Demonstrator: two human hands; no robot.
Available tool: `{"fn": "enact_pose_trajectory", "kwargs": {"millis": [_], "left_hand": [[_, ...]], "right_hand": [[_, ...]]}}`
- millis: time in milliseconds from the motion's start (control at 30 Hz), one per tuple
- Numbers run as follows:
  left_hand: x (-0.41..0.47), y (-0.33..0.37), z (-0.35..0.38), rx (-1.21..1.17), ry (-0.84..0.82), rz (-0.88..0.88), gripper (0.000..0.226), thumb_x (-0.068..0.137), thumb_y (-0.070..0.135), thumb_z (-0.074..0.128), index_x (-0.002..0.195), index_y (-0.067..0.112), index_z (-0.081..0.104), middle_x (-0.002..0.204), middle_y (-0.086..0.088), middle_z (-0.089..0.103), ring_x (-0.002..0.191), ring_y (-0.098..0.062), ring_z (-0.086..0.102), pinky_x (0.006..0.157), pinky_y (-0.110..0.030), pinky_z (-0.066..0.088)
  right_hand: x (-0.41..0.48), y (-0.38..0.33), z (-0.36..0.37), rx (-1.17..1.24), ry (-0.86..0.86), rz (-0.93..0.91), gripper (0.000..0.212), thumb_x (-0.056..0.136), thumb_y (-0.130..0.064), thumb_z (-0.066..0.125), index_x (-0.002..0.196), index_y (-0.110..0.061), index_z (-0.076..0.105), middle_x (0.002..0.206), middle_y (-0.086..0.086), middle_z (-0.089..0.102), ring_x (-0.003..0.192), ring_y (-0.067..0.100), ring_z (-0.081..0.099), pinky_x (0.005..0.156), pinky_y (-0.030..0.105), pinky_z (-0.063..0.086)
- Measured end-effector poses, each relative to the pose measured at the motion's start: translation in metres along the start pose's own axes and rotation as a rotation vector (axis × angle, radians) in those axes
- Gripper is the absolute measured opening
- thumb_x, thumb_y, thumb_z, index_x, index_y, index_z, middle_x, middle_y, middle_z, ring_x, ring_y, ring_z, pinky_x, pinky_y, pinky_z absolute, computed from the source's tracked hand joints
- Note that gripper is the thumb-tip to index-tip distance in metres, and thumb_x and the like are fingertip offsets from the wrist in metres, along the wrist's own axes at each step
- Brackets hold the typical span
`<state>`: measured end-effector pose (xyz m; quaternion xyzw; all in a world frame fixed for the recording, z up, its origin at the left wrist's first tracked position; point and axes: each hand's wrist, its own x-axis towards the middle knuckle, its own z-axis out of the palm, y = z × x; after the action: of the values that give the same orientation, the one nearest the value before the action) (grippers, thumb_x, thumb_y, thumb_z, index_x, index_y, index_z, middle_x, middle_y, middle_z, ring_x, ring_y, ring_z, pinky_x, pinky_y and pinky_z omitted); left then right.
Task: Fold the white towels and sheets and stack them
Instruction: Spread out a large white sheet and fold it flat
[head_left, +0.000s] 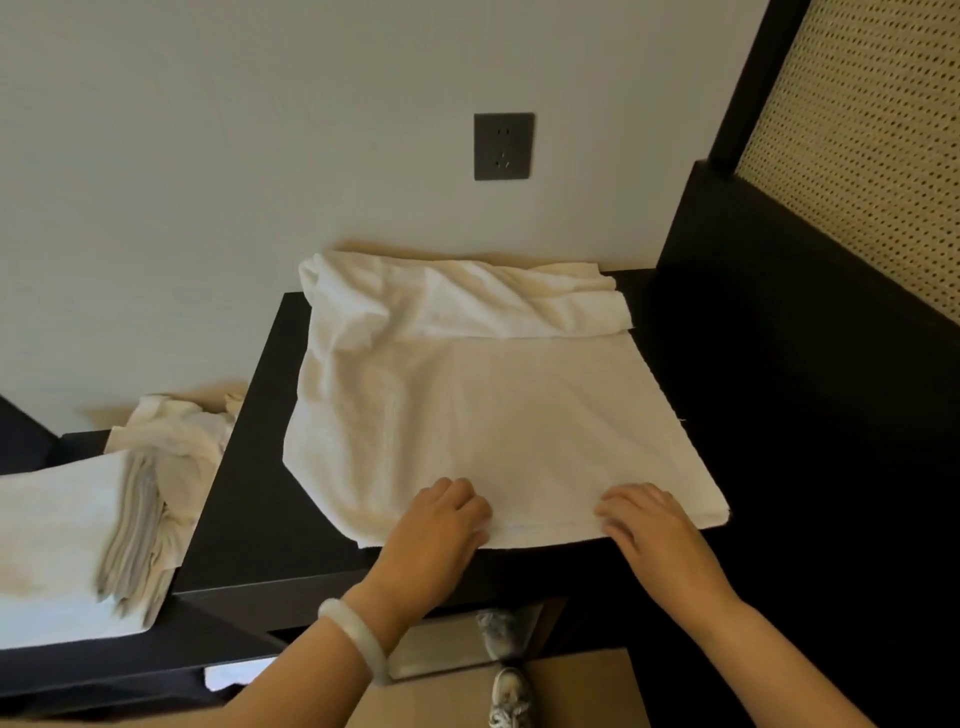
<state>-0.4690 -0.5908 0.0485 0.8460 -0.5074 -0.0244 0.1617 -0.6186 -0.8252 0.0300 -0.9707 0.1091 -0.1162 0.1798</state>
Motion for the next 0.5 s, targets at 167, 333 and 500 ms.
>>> {"fn": "enact_pose_trajectory", "kwargs": {"millis": [167, 333, 500], "left_hand": [[0.002, -0.008, -0.001, 0.048, -0.01, 0.05, 0.022, 0.097, 0.011, 0.048, 0.113, 0.018, 0.061, 0.11, 0.001, 0.056, 0.098, -0.02, 0.05, 0.085, -0.029, 0.04], [0.005, 0.001, -0.019, -0.036, 0.108, 0.041, 0.034, 0.075, -0.008, 0.071, 0.101, 0.014, 0.07, 0.095, 0.0, 0.062, 0.084, -0.019, 0.057, 0.069, -0.024, 0.044], [-0.014, -0.002, -0.019, 0.0, -0.017, 0.2, 0.032, 0.071, 0.0, 0.076, 0.098, 0.018, 0.071, 0.093, 0.003, 0.062, 0.081, -0.016, 0.056, 0.07, -0.022, 0.043]], "right_hand": [[0.001, 0.014, 0.0, -0.075, 0.036, -0.017, 0.027, 0.079, 0.006, 0.076, 0.099, -0.011, 0.071, 0.098, -0.002, 0.063, 0.092, 0.017, 0.059, 0.085, 0.032, 0.053], [0.0, 0.021, -0.019, -0.086, 0.134, -0.027, 0.031, 0.075, 0.009, 0.077, 0.097, -0.012, 0.069, 0.094, -0.005, 0.059, 0.092, 0.012, 0.052, 0.09, 0.022, 0.043], [-0.022, 0.019, -0.021, -0.133, 0.042, -0.113, 0.04, 0.065, 0.012, 0.083, 0.093, -0.013, 0.068, 0.093, -0.005, 0.058, 0.091, 0.01, 0.047, 0.091, 0.019, 0.038]]}}
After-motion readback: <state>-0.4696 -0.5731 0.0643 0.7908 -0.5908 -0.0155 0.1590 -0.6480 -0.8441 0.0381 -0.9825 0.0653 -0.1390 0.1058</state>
